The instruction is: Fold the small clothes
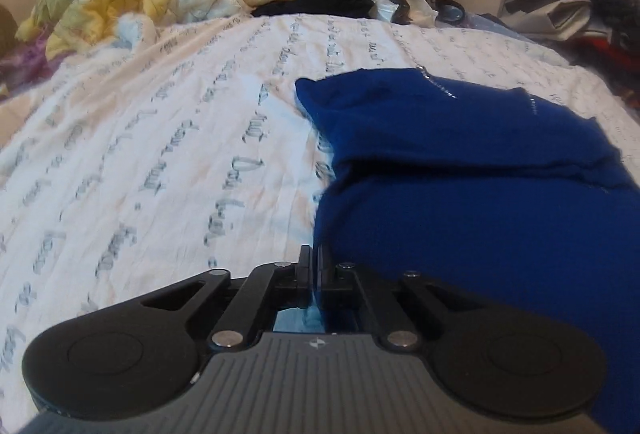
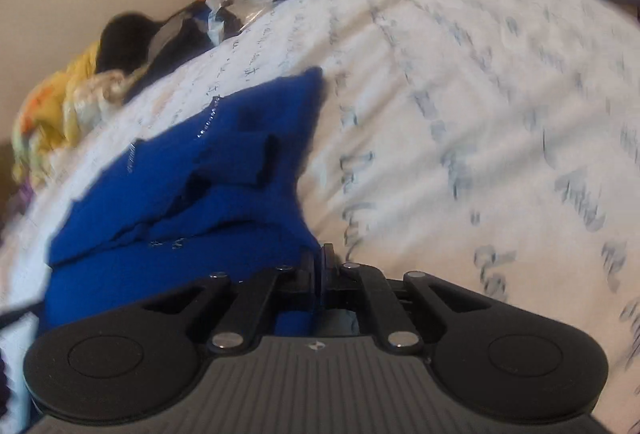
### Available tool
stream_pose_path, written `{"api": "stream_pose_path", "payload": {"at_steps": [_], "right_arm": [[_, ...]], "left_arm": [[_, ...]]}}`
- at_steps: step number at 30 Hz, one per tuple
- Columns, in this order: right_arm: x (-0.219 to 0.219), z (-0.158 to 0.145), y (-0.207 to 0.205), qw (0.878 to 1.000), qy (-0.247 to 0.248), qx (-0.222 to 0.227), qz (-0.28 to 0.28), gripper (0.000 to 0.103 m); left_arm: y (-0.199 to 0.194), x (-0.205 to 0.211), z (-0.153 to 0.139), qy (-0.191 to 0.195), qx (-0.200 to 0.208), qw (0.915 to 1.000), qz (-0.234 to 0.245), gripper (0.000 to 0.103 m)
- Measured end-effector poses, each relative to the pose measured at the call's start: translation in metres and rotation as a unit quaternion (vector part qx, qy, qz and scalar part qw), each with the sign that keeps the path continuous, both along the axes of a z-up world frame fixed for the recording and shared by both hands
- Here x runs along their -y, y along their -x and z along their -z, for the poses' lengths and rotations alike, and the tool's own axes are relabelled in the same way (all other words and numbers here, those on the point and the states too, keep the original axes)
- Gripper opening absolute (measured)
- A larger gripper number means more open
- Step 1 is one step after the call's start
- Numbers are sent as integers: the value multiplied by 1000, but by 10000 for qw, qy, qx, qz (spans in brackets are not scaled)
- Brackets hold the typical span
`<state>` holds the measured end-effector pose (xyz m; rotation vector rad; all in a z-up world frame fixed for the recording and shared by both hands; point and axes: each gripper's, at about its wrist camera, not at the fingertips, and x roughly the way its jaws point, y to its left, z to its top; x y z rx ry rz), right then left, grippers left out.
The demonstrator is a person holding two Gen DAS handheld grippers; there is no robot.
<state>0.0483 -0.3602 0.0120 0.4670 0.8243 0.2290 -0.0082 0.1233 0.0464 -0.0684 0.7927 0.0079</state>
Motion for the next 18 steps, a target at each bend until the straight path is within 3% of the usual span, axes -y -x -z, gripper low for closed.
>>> {"api": "stream_pose_path", "payload": {"at_steps": [1,2,3,4,5,7,9,12,14,16,18], "right_arm": [[1,0,8,9997,-208,-38,77,7],[1,-2,16,9994,-314,-99,80,14],[0,-7,29,9990,-434,-141,22,21],[0,-9,41,9981,-595,-182,-34,44],[1,-10,54,9968,-764,-226,-84,67],[3,-9,84,9942,-1001,-317,-213,71],[1,-4,106,9906,-1180,-605,-342,71],[-9,1,132,9858,-1358,-829,-527,68],[-24,-14,143,9955,-498,-680,-423,70],[-51,-41,160,9966,673,-30,-476,70],[-78,-57,171,9907,888,346,-971,70]], "left_arm": [[9,-3,-3,241,-49,9997,10,13],[21,-8,-5,524,-82,9986,13,33],[36,-12,-6,831,-104,9965,-26,47],[51,-16,-6,1117,-136,9936,-108,72],[66,-21,-5,1418,-187,9895,-185,81],[91,-29,2,1967,-407,9793,-252,79],[116,-33,4,2318,-376,9716,-306,81],[137,-30,3,2500,-471,9669,-189,81],[146,-25,1,2329,-476,9713,-111,81],[151,-22,0,2254,-494,9730,-51,79],[155,-18,0,2365,-428,9706,108,75]]}}
